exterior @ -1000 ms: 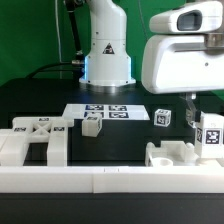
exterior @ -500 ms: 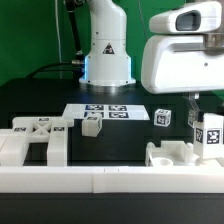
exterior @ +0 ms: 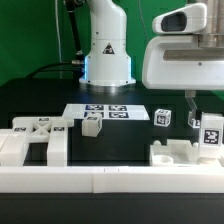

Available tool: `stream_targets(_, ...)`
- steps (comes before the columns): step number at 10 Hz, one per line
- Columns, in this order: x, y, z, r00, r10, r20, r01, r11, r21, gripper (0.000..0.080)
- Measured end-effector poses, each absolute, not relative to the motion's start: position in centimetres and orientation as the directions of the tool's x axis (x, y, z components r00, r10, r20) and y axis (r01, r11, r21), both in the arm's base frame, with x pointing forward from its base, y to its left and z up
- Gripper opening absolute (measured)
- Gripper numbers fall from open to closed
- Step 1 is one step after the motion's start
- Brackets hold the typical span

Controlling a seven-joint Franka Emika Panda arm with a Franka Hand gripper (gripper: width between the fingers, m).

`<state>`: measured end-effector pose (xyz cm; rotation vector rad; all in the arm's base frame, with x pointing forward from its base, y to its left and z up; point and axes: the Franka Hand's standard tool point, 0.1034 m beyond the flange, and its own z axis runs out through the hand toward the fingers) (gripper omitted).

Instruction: Assemble chair

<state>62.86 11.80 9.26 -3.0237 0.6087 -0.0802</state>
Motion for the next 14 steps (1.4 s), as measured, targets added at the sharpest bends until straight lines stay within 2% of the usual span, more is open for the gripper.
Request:
stream_targets(3, 62.91, 11.88, 9.21, 0.773, -0.635, 0.014, -0.632, -0.771, -0.084, 0.0288)
stream_targets(6, 63.29, 12.21, 9.15, 0.544, -0.839, -0.021, -0.836, -0.540, -0.100, 0.0288)
stream_targets(8, 63.27, 12.24, 9.12, 0.556, -0.831, -0.019, -0.828, -0.552, -0.099, 0.0288)
stream_targets(10, 63.25, 12.25, 9.09, 0.616, -0.787, -0.012, -0.784, -0.612, -0.099, 0.0571)
stream_targets(11, 63.22, 12.28, 9.08, 0.679, -0.734, 0.001, -0.731, -0.676, -0.095, 0.0571)
stream_targets(12, 63.21, 12.37, 9.09, 0.755, -0.655, 0.012, -0.652, -0.753, -0.094, 0.0633)
stream_targets(14, 63.24, 12.37, 9.09, 0.871, -0.491, 0.032, -0.487, -0.869, -0.091, 0.0645)
